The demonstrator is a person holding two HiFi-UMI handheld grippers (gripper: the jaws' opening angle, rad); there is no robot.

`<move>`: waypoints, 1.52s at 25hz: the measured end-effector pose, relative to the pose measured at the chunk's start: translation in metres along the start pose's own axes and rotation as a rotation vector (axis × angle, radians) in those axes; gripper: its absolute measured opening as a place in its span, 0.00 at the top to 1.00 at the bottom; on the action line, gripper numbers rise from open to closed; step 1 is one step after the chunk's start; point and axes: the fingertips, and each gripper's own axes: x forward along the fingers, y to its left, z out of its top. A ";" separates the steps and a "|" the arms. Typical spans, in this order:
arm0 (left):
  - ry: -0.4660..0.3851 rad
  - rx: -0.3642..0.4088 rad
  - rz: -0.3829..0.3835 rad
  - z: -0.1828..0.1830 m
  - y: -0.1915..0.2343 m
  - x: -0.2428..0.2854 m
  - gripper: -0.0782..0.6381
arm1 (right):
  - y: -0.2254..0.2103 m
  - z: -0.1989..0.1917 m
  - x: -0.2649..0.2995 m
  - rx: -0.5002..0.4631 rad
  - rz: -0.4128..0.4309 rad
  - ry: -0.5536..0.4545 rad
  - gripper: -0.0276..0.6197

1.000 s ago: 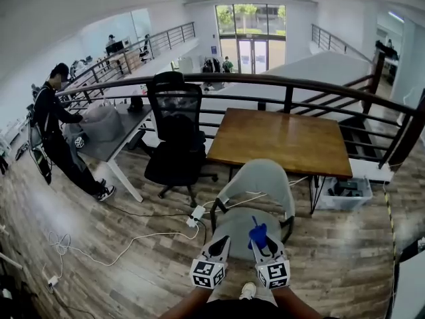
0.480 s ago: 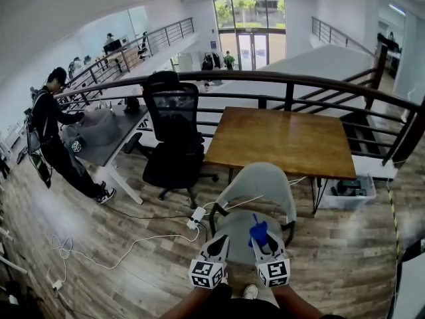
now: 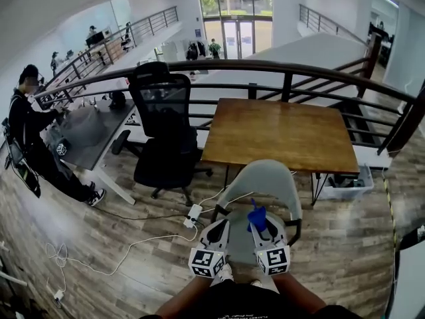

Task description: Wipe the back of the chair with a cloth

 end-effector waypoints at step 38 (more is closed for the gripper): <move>0.107 0.033 -0.108 -0.098 0.105 0.228 0.88 | -0.092 -0.123 0.193 0.029 -0.090 0.036 0.76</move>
